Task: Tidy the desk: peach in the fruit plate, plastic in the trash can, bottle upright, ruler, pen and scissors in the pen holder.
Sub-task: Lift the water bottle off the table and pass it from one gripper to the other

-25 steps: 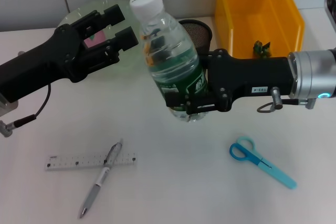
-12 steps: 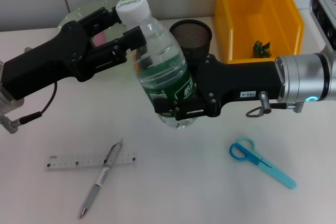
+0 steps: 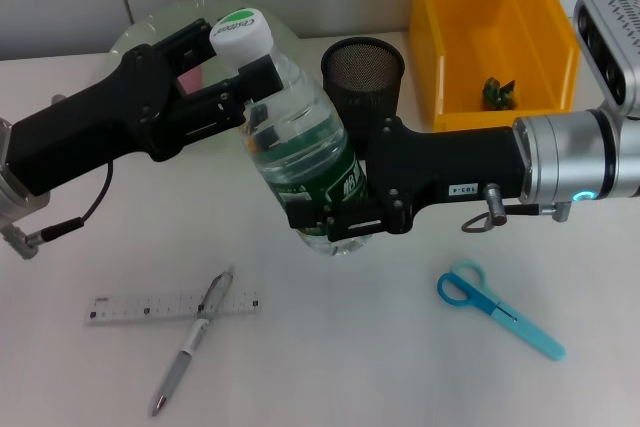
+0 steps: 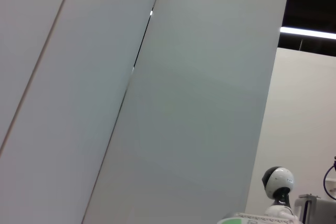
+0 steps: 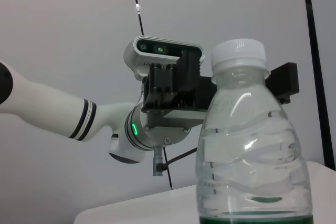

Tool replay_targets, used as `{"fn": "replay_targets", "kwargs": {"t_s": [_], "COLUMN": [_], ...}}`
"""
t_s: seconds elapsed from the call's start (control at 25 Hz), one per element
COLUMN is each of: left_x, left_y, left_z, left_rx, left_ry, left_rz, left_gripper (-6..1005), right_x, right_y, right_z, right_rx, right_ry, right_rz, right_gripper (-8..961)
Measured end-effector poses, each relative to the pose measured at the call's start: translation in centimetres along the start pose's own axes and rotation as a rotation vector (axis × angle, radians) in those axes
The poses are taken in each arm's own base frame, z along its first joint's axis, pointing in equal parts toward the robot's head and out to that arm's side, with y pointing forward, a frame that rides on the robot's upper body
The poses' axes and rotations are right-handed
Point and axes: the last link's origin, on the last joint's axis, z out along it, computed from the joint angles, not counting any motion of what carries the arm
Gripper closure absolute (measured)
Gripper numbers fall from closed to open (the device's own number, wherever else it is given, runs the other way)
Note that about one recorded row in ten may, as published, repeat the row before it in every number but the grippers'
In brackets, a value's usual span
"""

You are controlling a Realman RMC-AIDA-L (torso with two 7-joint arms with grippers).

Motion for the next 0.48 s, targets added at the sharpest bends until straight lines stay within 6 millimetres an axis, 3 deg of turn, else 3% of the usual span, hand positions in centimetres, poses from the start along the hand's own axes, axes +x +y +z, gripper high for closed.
{"fn": "replay_targets", "kwargs": {"t_s": [0.48], "left_x": [-0.28], "left_y": [0.28], "left_z": [0.24], "left_rx": [-0.024], "left_ry": [-0.018], "left_rz": [0.006], "left_gripper": [188], "right_x": [0.04], "right_y": [0.03], "right_z": [0.06], "right_rx": [-0.002], "right_ry": [0.002], "right_rz": [0.001], "right_gripper": [183]}}
